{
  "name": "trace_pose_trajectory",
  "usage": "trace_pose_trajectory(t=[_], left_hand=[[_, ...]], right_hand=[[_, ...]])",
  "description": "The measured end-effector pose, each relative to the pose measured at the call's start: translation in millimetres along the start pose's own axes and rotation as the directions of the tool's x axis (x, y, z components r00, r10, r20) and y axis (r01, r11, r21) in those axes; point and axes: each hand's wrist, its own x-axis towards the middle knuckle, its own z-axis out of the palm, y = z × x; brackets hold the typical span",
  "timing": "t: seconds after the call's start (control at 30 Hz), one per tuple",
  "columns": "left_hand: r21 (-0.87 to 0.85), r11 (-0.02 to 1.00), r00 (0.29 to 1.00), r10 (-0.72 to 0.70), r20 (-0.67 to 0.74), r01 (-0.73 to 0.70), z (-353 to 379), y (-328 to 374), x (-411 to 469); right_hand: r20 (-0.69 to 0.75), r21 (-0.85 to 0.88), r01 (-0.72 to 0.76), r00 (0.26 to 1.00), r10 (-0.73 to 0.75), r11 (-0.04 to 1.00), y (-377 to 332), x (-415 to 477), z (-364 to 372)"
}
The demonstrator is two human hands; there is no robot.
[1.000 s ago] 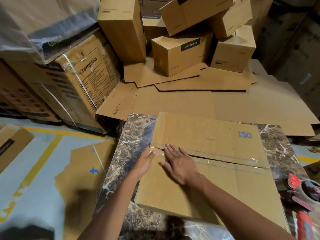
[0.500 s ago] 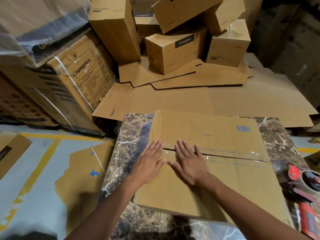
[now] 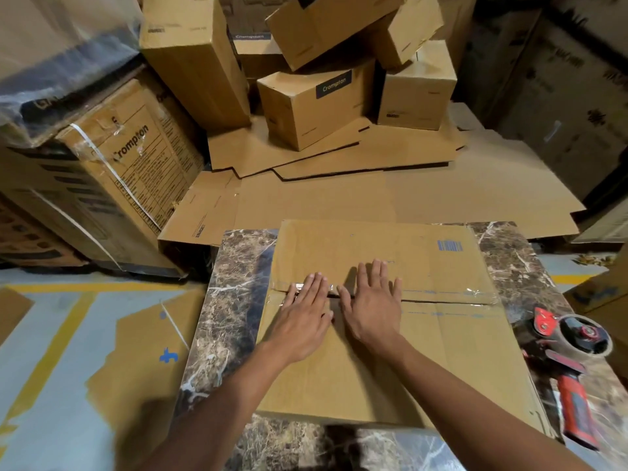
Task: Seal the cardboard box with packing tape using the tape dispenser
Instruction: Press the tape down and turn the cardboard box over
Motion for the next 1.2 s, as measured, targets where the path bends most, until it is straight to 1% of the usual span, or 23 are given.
trace_pose_trajectory(t=[0.07,0.13,0.2,0.27,0.37,0.43,0.53,0.6,0.63,0.7,0.83,0.9,0.97,1.0,1.03,1.1,1.13,1.2], left_hand=[[0.026,1.0,1.0,-0.008,0.011,0.008,5.3,0.3,1.1],[0.023,1.0,1.0,-0.014,0.019,0.013,7.8,-0.1,0.8],[0.027,1.0,1.0,-0.016,0.023,0.015,9.7,0.5,1.4],[0.028,0.999,0.999,-0.019,0.027,0.018,9.0,0.8,1.4],[0.021,1.0,1.0,-0.01,0.025,0.01,4.0,1.6,1.8],[0.017,0.999,0.999,0.033,0.001,-0.033,0.8,6.3,2.8],[0.015,0.992,0.992,0.126,-0.02,-0.126,5.6,15.4,5.0],[0.003,0.99,0.989,0.14,-0.047,-0.14,8.7,17.6,5.7],[-0.011,0.991,0.99,0.132,-0.05,-0.133,8.3,17.4,5.9],[-0.023,0.993,0.993,0.116,-0.031,-0.117,7.5,16.9,5.5],[-0.031,0.997,0.996,0.068,-0.055,-0.069,6.2,27.1,6.7],[-0.042,0.996,0.996,0.073,-0.058,-0.075,5.2,37.0,9.6],[-0.054,0.992,0.992,0.11,-0.057,-0.113,2.5,51.7,15.2],[-0.06,0.989,0.99,0.132,-0.059,-0.135,0.7,60.2,19.2],[-0.065,0.985,0.986,0.153,-0.058,-0.157,-0.6,69.4,23.3],[-0.07,0.978,0.98,0.19,-0.058,-0.194,-1.8,88.1,32.2],[-0.069,0.975,0.976,0.207,-0.064,-0.211,-2.6,97.3,36.4],[-0.08,0.97,0.972,0.224,-0.067,-0.229,-1.8,114.4,44.4]], right_hand=[[-0.021,-0.026,-0.106,0.994,0.106,0.994,13.8,2.0,3.4],[0.006,-0.021,-0.179,0.984,0.179,0.984,26.1,0.9,6.0],[0.034,-0.022,-0.179,0.983,0.18,0.984,34.3,0.6,7.3],[0.051,-0.019,-0.136,0.989,0.137,0.991,39.4,0.3,4.9],[0.013,0.004,-0.076,0.997,0.076,0.997,49.3,-4.2,0.8],[-0.01,0.026,-0.008,1.0,0.009,1.0,54.0,-9.6,-1.2],[0.048,0.063,0.195,0.979,-0.198,0.979,50.9,-21.1,-5.8],[0.108,0.065,0.315,0.941,-0.321,0.947,52.1,-27.6,-7.1],[0.122,0.066,0.351,0.926,-0.357,0.934,55.5,-29.6,-8.1],[0.128,0.087,0.374,0.915,-0.382,0.923,66.3,-32.5,-11.8],[0.109,0.072,0.364,0.922,-0.371,0.928,87.6,-35.2,-26.5],[0.002,0.036,0.332,0.943,-0.332,0.943,98.9,-34.4,-30.4],[-0.107,0.038,0.222,0.97,-0.217,0.974,112.1,-32.0,-31.8],[-0.124,0.035,0.141,0.983,-0.136,0.989,118.2,-29.5,-31.8],[-0.11,0.01,0.044,0.993,-0.043,0.999,123.5,-27.3,-32.3],[-0.087,-0.078,-0.142,0.987,0.136,0.987,136.1,-22.5,-34.9],[-0.079,-0.103,-0.224,0.973,0.217,0.969,143.2,-20.0,-37.3],[-0.035,-0.066,-0.365,0.931,0.364,0.928,156.2,-17.1,-44.5]])
